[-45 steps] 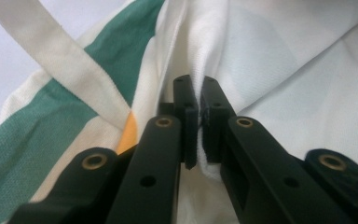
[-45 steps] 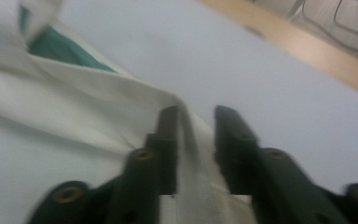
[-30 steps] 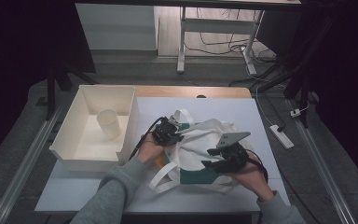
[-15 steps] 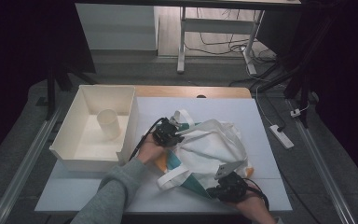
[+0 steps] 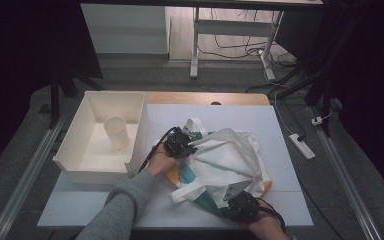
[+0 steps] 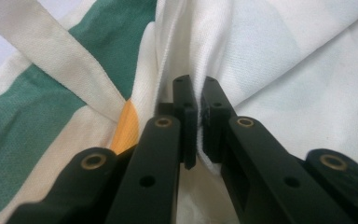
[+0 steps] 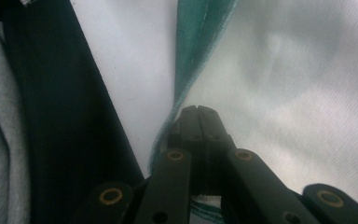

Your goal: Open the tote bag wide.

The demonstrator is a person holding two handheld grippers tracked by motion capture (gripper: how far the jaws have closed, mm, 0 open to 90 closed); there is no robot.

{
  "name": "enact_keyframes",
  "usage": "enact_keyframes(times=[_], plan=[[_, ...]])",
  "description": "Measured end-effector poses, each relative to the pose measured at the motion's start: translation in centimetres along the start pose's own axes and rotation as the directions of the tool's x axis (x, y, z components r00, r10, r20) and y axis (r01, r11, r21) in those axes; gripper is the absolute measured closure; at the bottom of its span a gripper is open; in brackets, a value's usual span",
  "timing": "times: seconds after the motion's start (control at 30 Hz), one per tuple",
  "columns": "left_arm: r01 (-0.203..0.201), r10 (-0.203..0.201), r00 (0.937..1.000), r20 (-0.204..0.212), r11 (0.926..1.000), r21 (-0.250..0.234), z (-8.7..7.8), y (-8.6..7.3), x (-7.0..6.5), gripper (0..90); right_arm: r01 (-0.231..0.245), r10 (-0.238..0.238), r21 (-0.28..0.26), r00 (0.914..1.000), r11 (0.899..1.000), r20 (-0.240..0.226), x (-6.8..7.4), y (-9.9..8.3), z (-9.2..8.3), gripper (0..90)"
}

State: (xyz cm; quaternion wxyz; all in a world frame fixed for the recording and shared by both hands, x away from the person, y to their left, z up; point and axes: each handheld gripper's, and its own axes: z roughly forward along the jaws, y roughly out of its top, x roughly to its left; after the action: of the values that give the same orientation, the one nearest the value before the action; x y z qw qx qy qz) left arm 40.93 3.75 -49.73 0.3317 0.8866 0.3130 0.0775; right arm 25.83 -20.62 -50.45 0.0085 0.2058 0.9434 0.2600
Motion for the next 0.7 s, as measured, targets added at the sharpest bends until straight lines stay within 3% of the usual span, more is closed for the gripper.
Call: enact_keyframes(times=[0.1, 0.17, 0.27, 0.4, 0.5, 0.63, 0.7], plan=[[0.001, -0.001, 1.0000, 0.000, 1.0000, 0.000, 0.0, 0.0, 0.0, 86.1, 0.004, 0.000, -0.099, 0.9992, 0.995, 0.041, -0.4, 0.9, -1.5, 90.0], [0.002, -0.002, 1.0000, 0.000, 1.0000, -0.001, 0.0, 0.0, 0.0, 86.1, 0.018, 0.005, -0.205, 0.9940, 0.979, 0.110, -0.7, 2.0, -2.8, 90.0], [0.007, -0.007, 1.0000, 0.002, 1.0000, -0.005, 0.0, 0.0, 0.0, 86.1, 0.036, 0.006, -0.261, 0.9875, 0.965, 0.157, -1.4, 3.6, -3.2, 90.0], [0.006, -0.006, 1.0000, 0.001, 1.0000, -0.004, 0.0, -0.1, -0.1, 86.1, 0.041, -0.005, -0.245, 0.9890, 0.969, 0.148, -2.5, 6.2, -1.3, 90.0], [0.007, -0.007, 1.0000, 0.006, 1.0000, -0.003, 0.0, -0.1, 0.0, 86.0, 0.049, -0.022, -0.201, 0.9901, 0.978, 0.138, -2.7, 7.8, 0.9, 90.0], [-0.001, 0.001, 0.9999, 0.013, 1.0000, -0.001, 0.0, -0.1, 0.1, 86.0, 0.061, -0.042, -0.173, 0.9930, 0.983, 0.110, -1.9, 8.7, 2.8, 90.0], [-0.001, 0.001, 0.9999, 0.013, 1.0000, 0.002, 0.0, -0.1, 0.0, 86.0, 0.098, -0.077, -0.150, 0.9865, 0.984, 0.145, -1.1, 8.8, 3.2, 90.0]])
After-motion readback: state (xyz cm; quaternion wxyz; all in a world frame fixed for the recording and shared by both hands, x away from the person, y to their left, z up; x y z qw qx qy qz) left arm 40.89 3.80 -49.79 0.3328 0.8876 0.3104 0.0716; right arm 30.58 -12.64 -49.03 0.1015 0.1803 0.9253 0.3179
